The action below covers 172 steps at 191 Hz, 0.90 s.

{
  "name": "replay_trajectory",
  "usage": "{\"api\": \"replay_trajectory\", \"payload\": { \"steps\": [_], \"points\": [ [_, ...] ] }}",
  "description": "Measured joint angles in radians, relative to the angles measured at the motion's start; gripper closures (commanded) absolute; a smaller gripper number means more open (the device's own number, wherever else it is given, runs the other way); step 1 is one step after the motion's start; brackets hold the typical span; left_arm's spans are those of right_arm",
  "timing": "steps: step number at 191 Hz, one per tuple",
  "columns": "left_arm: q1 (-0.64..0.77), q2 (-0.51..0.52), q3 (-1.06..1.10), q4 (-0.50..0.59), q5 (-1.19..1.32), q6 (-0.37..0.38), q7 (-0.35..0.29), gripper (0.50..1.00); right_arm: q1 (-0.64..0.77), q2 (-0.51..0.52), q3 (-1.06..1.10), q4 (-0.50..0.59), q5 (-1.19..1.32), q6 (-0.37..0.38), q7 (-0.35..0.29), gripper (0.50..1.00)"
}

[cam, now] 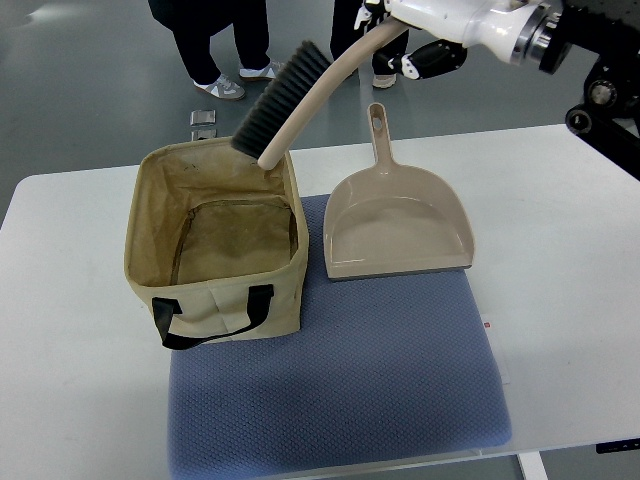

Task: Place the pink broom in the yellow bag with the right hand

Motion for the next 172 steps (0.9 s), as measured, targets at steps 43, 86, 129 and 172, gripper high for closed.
{"api": "replay_trajectory", "payload": {
  "steps": [43,86,129,172],
  "points": [
    [0.0,0.0,0.0,0.0,0.0,0.0,0.0,0.5,-0.015,0.122,-0.056,-0.008,-0.01,-0.024,-0.012,0.936],
    [0.0,0.0,0.0,0.0,0.0,0.0,0.0,0.5,-0.077,0.184,-0.058,-0.04,-0.001,-0.112,-0.009,0.64],
    [0.0,0.0,0.0,0.0,0.0,0.0,0.0,0.5,-0.112,0.184,-0.047,-0.051,0.02,-0.131,-0.001,0.607],
    [0.0,0.0,0.0,0.0,0.0,0.0,0.0,0.5,-0.134,0.125,-0.031,-0.051,0.164,-0.131,0.0,0.607]
  ]
}}
